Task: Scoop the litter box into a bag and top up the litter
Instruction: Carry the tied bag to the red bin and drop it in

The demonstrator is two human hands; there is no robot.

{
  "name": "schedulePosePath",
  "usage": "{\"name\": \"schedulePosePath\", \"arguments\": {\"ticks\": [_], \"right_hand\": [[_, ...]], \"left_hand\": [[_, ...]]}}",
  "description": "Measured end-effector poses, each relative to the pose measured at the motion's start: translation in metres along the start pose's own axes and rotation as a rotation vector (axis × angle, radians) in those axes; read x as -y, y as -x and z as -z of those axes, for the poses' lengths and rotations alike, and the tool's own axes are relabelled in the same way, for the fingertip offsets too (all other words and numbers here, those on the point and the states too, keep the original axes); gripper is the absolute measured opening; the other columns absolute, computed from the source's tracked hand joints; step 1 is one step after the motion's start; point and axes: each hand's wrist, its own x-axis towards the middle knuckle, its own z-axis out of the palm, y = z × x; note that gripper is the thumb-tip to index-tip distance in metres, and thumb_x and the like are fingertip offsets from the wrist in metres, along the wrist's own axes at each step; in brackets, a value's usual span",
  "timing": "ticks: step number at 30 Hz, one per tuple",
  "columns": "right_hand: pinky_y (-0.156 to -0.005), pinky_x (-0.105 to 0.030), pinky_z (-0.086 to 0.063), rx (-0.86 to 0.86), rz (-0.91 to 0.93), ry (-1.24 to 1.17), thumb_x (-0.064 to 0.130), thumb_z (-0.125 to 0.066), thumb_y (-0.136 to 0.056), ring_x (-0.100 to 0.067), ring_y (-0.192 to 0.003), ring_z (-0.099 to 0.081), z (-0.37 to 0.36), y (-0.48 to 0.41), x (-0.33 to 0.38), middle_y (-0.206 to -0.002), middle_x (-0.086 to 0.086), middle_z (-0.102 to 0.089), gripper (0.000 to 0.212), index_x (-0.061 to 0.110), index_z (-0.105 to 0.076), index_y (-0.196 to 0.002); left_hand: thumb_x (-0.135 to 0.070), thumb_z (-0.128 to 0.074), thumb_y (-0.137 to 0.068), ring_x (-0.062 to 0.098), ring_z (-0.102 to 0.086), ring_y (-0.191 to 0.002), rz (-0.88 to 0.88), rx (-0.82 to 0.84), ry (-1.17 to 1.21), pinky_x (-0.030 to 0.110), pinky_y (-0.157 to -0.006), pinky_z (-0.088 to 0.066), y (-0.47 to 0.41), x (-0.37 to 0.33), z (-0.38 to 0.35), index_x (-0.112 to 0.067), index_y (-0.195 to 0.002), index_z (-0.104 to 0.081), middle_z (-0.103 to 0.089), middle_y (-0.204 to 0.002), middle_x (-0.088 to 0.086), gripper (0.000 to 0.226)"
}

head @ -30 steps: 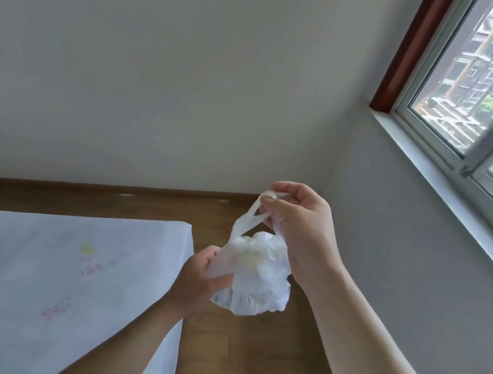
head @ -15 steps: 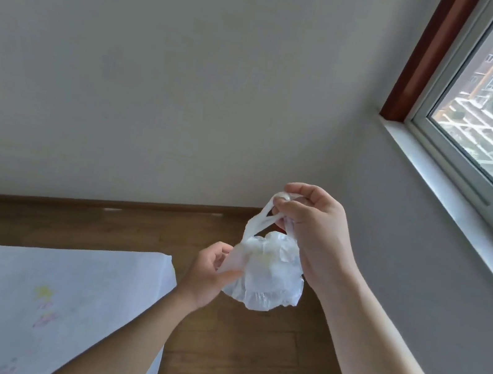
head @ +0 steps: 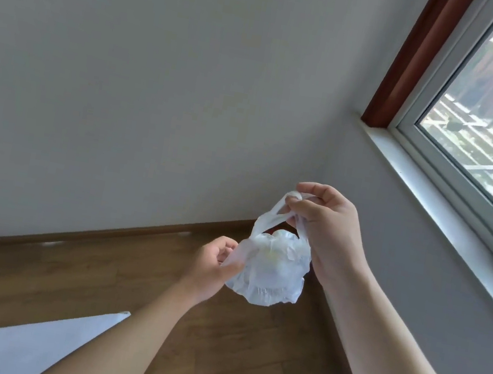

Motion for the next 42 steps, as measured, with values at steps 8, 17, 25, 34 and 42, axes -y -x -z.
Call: {"name": "schedulePosePath", "arguments": {"ticks": [8, 17, 25, 34, 42], "right_hand": [[-0.081, -0.036, -0.060, -0.108, -0.022, -0.051, -0.002, -0.072, -0.083, -0.023, -0.084, -0.072, 0.000, -0.110, 0.013, -0.089, -0.008, -0.069, 0.021, 0.012, -0.070, -0.099], [-0.083, -0.040, -0.061, -0.072, -0.079, -0.077, -0.001, -0.073, -0.082, -0.028, -0.090, -0.073, 0.029, -0.259, 0.009, -0.092, -0.007, -0.070, 0.021, 0.013, -0.070, -0.099], [-0.080, -0.037, -0.061, -0.013, -0.163, -0.050, 0.000, -0.072, -0.082, -0.022, -0.078, -0.071, 0.045, -0.380, 0.004, -0.087, -0.005, -0.072, 0.021, 0.012, -0.070, -0.099], [-0.068, -0.025, -0.058, -0.082, -0.281, 0.006, -0.001, -0.070, -0.084, -0.016, -0.069, -0.069, 0.039, -0.455, -0.048, -0.084, -0.006, -0.068, 0.021, 0.012, -0.069, -0.101], [-0.089, -0.049, -0.057, -0.181, -0.344, 0.125, 0.011, -0.075, -0.084, -0.020, -0.092, -0.071, 0.044, -0.518, -0.145, -0.089, 0.001, -0.072, 0.019, 0.025, -0.071, -0.096]], "left_hand": [[-0.054, -0.072, -0.075, 0.018, -0.070, -0.087, 0.005, 0.081, -0.103, 0.040, -0.072, -0.062, -0.133, -0.027, 0.002, -0.030, -0.096, -0.064, -0.072, -0.092, -0.004, 0.033], [-0.055, -0.067, -0.077, 0.016, -0.069, -0.087, 0.034, 0.052, -0.168, 0.029, -0.068, -0.060, -0.268, -0.031, -0.047, -0.026, -0.099, -0.064, -0.071, -0.092, -0.003, 0.037], [-0.049, -0.069, -0.085, 0.016, -0.068, -0.084, 0.102, -0.007, -0.226, 0.038, -0.075, -0.057, -0.368, -0.027, -0.080, -0.029, -0.095, -0.064, -0.071, -0.088, -0.007, 0.023], [-0.042, -0.067, -0.087, 0.012, -0.067, -0.082, 0.151, 0.120, -0.327, 0.044, -0.076, -0.058, -0.456, 0.027, -0.082, -0.031, -0.093, -0.063, -0.070, -0.087, -0.009, 0.013], [-0.042, -0.062, -0.092, 0.005, -0.062, -0.081, 0.211, 0.221, -0.399, 0.018, -0.066, -0.051, -0.516, 0.102, -0.102, -0.030, -0.094, -0.061, -0.066, -0.087, -0.014, 0.012]]}}
